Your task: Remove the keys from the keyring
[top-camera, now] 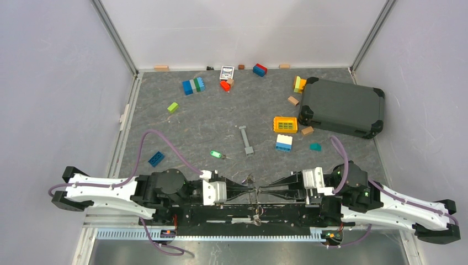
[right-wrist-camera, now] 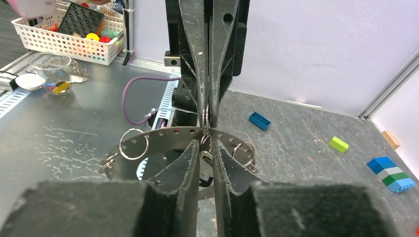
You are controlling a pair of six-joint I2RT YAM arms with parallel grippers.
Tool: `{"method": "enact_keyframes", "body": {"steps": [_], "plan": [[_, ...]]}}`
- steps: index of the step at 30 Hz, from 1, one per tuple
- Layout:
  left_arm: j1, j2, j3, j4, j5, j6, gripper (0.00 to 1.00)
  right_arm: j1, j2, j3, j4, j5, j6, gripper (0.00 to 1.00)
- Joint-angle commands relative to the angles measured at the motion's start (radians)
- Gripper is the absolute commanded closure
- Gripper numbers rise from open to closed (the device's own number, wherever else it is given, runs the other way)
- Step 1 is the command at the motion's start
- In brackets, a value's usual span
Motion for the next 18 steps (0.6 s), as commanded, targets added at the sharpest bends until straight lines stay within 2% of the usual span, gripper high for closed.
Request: {"method": "enact_keyframes", "body": {"steps": [1,5,16,18], "plan": [[-0.001,-0.03,-0.005,0.114,0.026,-0.008,0.98,0.0,0.002,-0.012,0.046,0.022,0.012,0.84],[-0.002,-0.036,-0.01,0.118,0.03,-0.011,0.98,0.0,0.009,-0.02,0.051,0.023,0.017,0.92],[-0.002,-0.032,-0.015,0.122,0.039,-0.015,0.98,0.0,0.036,-0.022,0.064,0.021,0.028,0.94],[-0.002,-0.035,-0.017,0.122,0.039,-0.016,0.98,0.001,0.033,-0.009,0.051,0.026,0.024,0.91]]}}
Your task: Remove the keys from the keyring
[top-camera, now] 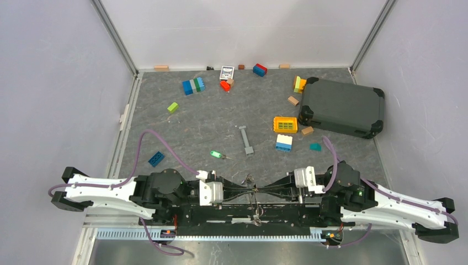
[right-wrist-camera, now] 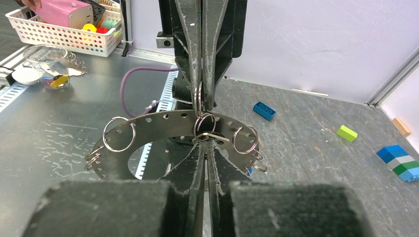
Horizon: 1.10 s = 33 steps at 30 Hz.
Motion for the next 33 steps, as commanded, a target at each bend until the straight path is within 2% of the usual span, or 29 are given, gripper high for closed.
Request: {"method": "enact_keyframes", "body": {"steps": [1,2,6,9,14,15,18,33], "plan": [[-0.001,-0.014,-0.002,0.085,0.013,-0.015,0.98,0.0,-0.008,0.023,0.019,0.02,0.001,0.85],[-0.002,-0.017,-0.003,0.084,0.013,-0.014,0.98,0.0,-0.015,0.029,0.009,0.026,-0.004,0.79],[-0.002,-0.021,-0.005,0.085,0.006,-0.015,0.98,0.0,-0.055,0.043,-0.001,0.034,-0.012,0.72],[-0.001,-0.022,-0.007,0.084,0.007,-0.014,0.98,0.0,-0.079,0.047,0.006,0.032,-0.008,0.72],[-0.002,-0.019,-0.008,0.087,0.005,-0.017,0.98,0.0,-0.091,0.038,0.046,0.017,0.009,0.81],[-0.002,-0.018,-0.007,0.088,0.005,-0.016,0.98,0.0,-0.088,0.036,0.05,0.014,0.011,0.81],[-0.002,-0.012,-0.004,0.089,0.006,-0.015,0.98,0.0,-0.073,0.032,0.066,0.008,0.017,0.71],[-0.001,-0.007,-0.006,0.104,0.021,-0.01,0.98,0.0,-0.026,0.002,0.156,-0.011,0.038,0.7]]}}
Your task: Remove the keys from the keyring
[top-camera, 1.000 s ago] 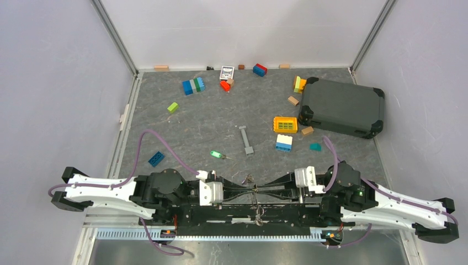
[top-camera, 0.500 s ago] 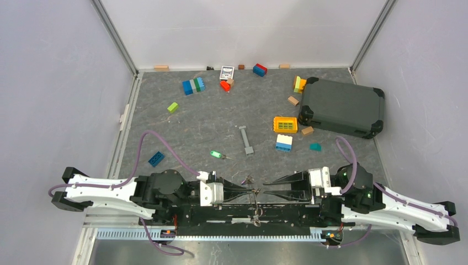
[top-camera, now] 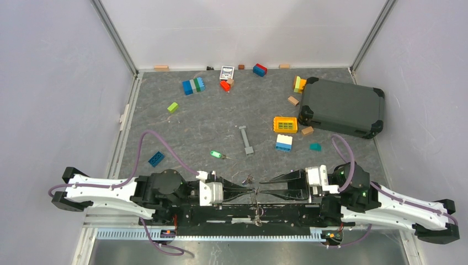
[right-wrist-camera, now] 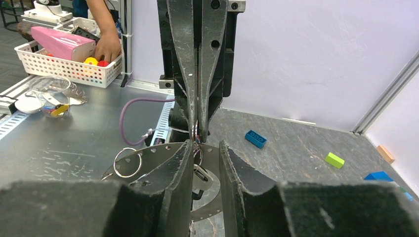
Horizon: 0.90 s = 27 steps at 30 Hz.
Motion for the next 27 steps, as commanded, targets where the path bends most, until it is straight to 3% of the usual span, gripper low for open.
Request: {"method": "enact_keyframes", "body": {"steps": [1,10,16,19,22,25,27], "plan": [[-0.001,-0.003,0.008,0.091,0.019,-0.01,0.98,0.0,0.01,-0.006,0.07,-0.017,0.026,0.69],[-0.002,-0.004,0.006,0.105,0.019,-0.006,0.98,0.0,0.046,-0.022,0.101,-0.04,0.048,0.69],[-0.002,-0.009,0.004,0.105,0.022,-0.004,0.98,0.0,0.056,-0.028,0.107,-0.038,0.05,0.74],[-0.002,-0.013,0.002,0.107,0.021,-0.004,0.98,0.0,0.057,-0.031,0.109,-0.035,0.05,0.82],[-0.002,-0.014,0.0,0.107,0.019,-0.005,0.98,-0.001,0.056,-0.027,0.108,-0.031,0.049,0.98],[-0.001,-0.013,0.007,0.083,-0.005,-0.01,0.97,-0.001,0.056,-0.007,0.074,-0.009,0.041,1.0],[-0.001,-0.015,0.028,0.031,-0.027,-0.012,0.85,0.001,0.062,0.018,0.03,-0.001,0.026,1.0]]}}
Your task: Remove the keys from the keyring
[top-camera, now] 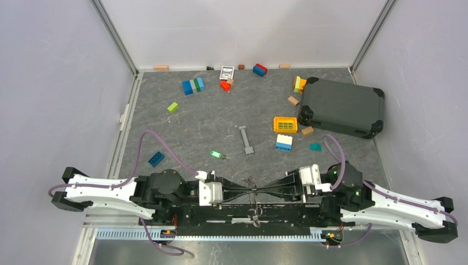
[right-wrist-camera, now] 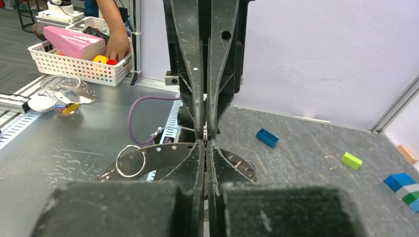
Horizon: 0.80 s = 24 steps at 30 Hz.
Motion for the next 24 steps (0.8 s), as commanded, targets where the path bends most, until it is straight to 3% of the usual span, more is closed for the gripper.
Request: {"method": "enact_keyframes", "body": {"steps": [1,4,6,16,24], "plan": [[-0.002,-0.012,0.045,-0.003,-0.033,-0.012,0.78,0.0,0.016,0.061,-0.077,0.038,-0.02,1.0],[-0.002,-0.018,0.092,-0.111,-0.052,-0.009,0.6,0.0,0.027,0.107,-0.163,0.054,-0.043,1.0],[-0.002,-0.016,0.131,-0.195,-0.066,0.0,0.54,0.0,0.033,0.133,-0.231,0.059,-0.055,1.0],[-0.001,0.153,0.392,-0.623,-0.148,0.025,0.53,0.0,0.15,0.353,-0.544,0.155,-0.115,1.0],[-0.001,0.228,0.421,-0.611,-0.155,0.052,0.54,0.0,0.259,0.463,-0.69,0.175,-0.122,1.0]]}}
